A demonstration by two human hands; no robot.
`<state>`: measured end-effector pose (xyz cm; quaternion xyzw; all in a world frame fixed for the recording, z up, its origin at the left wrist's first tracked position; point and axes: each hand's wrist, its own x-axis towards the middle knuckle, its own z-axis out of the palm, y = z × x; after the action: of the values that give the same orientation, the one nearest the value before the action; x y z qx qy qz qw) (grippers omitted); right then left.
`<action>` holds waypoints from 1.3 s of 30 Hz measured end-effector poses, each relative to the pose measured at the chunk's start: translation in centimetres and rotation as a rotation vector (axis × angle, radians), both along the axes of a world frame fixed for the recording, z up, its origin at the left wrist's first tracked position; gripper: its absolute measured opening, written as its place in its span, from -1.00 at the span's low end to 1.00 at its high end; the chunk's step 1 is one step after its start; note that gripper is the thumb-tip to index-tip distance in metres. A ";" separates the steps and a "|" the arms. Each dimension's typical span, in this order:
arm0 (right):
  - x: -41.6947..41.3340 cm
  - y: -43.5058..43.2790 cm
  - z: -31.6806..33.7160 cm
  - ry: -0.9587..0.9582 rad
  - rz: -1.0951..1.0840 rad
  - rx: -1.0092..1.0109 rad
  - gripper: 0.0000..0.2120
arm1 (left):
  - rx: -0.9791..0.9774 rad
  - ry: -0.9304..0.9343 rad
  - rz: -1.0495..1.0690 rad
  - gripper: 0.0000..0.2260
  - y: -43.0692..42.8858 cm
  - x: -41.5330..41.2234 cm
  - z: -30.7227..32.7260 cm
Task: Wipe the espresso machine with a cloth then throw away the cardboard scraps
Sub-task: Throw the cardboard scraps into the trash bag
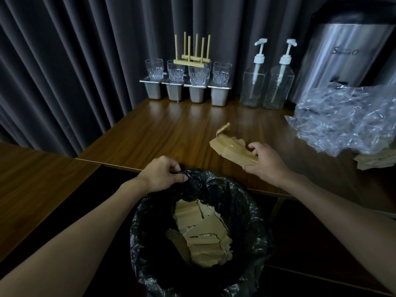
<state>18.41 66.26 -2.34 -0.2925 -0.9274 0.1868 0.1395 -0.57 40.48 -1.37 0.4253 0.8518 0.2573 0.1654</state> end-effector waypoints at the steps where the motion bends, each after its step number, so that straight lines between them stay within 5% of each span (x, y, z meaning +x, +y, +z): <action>1: 0.1 0.0 0.2 0.036 -0.004 -0.024 -0.28 | 0.000 -0.003 0.001 -0.78 0.0 0.0 0.0; 8: 0.7 -0.9 2.2 0.151 0.062 -0.126 -0.29 | -0.016 0.021 -0.011 -0.77 0.1 -0.3 0.2; 11: 0.6 -1.8 3.1 0.171 0.105 -0.220 -0.48 | -0.015 0.020 -0.002 -0.77 0.2 -0.3 0.3; 15: 0.7 -3.7 4.1 0.232 0.072 -0.439 -0.56 | -0.017 0.018 0.005 -0.78 0.2 -0.2 0.3; 20: 1.5 -6.8 4.8 0.077 0.248 -0.929 -0.53 | -0.015 0.005 0.000 -0.79 0.1 -0.2 0.5; 27: 1.5 -7.3 4.1 -0.022 0.361 -0.463 -0.77 | -0.002 -0.019 0.038 -0.77 0.0 -0.3 0.3; 33: -0.6 -5.0 1.9 0.089 0.077 0.056 -0.44 | -0.017 -0.011 0.038 -0.76 0.0 -0.2 0.5; 36: -2.0 -3.4 1.6 0.045 -0.036 0.012 -0.30 | -0.025 -0.017 0.043 -0.75 0.0 -0.1 0.6; 39: -2.6 -2.4 1.3 0.017 -0.059 -0.269 -0.24 | -0.020 -0.027 0.050 -0.75 0.0 0.0 0.6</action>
<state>15.84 63.85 -1.06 -0.3341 -0.8838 0.3076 0.1121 -0.56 40.46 -0.79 0.3986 0.8624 0.2585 0.1747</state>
